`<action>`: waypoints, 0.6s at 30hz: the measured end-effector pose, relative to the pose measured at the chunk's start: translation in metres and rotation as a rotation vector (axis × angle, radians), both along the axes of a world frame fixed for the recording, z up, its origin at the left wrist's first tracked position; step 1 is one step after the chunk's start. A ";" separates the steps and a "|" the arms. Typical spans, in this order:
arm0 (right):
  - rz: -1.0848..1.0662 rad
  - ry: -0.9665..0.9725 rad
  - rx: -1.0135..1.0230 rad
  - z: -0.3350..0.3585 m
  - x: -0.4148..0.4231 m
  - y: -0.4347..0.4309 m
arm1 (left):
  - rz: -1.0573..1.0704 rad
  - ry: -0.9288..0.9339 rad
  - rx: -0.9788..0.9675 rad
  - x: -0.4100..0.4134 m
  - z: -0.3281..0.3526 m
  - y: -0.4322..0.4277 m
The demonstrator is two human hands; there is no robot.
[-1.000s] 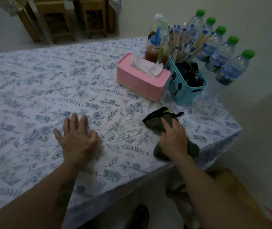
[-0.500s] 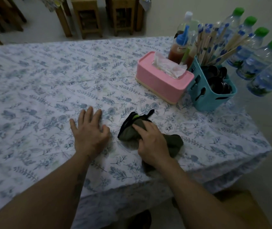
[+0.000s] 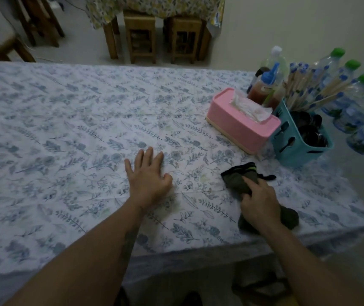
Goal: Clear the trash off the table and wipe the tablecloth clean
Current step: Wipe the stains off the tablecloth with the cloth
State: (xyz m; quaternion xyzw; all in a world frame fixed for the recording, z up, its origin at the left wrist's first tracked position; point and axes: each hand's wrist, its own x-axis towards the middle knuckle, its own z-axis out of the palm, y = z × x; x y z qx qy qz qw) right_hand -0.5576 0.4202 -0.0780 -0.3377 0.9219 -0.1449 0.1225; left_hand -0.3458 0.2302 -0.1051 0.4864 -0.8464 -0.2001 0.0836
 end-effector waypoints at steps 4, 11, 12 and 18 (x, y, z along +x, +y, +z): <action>0.171 -0.075 0.006 0.003 0.064 -0.014 | 0.074 0.252 0.074 0.047 0.011 -0.019; 0.565 -0.108 -0.098 -0.009 0.190 -0.071 | 0.228 -0.026 -0.122 0.172 -0.009 -0.039; 0.587 -0.102 -0.101 -0.012 0.198 -0.080 | 0.188 -0.049 -0.141 0.178 -0.013 -0.037; 0.480 0.058 -0.039 -0.017 0.166 -0.110 | 0.185 -0.022 -0.169 0.179 -0.017 -0.038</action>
